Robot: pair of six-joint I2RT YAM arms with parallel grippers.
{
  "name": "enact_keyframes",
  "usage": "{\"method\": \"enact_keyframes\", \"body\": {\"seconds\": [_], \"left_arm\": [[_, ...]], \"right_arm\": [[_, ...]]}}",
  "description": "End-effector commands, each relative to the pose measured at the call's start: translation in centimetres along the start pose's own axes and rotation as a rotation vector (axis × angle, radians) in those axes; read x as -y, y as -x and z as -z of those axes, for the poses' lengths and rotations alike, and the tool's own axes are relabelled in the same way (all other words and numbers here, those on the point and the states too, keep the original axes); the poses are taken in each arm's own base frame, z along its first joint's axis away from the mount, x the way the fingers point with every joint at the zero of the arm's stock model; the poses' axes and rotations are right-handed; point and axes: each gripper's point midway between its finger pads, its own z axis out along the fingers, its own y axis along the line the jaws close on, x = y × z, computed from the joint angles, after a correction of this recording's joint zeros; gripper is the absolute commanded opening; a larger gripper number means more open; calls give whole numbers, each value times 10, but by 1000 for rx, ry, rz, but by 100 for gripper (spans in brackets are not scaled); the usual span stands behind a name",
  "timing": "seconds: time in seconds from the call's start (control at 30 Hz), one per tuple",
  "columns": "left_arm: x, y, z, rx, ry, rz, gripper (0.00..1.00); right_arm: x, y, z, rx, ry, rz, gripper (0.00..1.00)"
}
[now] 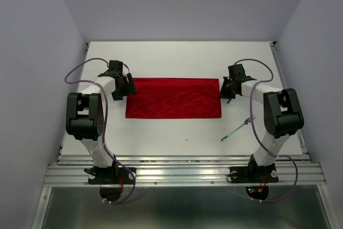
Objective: Fold the napkin into a case and place the utensils inside
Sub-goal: Pick up the rectangle-folded napkin at the center of the board.
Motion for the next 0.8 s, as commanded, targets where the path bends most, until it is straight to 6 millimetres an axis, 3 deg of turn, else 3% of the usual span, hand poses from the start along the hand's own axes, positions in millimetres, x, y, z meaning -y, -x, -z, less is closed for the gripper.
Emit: {"method": "enact_keyframes", "body": {"seconds": [0.0,0.2,0.33,0.57,0.77], "left_arm": [[3,-2,-9,-24,-27,-18,74],[1,-14,-18,-63,-12,-11,59],[-2,-27,-23,-101,29,-22,57],[-4,-26,-25,-97,65,-18,44],[-6,-30,-32,-117,81,-14,39]], "right_arm": [[-6,1,-4,2,19,16,7],[-7,1,-3,4,25,10,7],[-8,1,-3,5,30,7,7],[-10,3,-2,11,35,3,7],[-13,0,-2,8,40,8,7]]}}
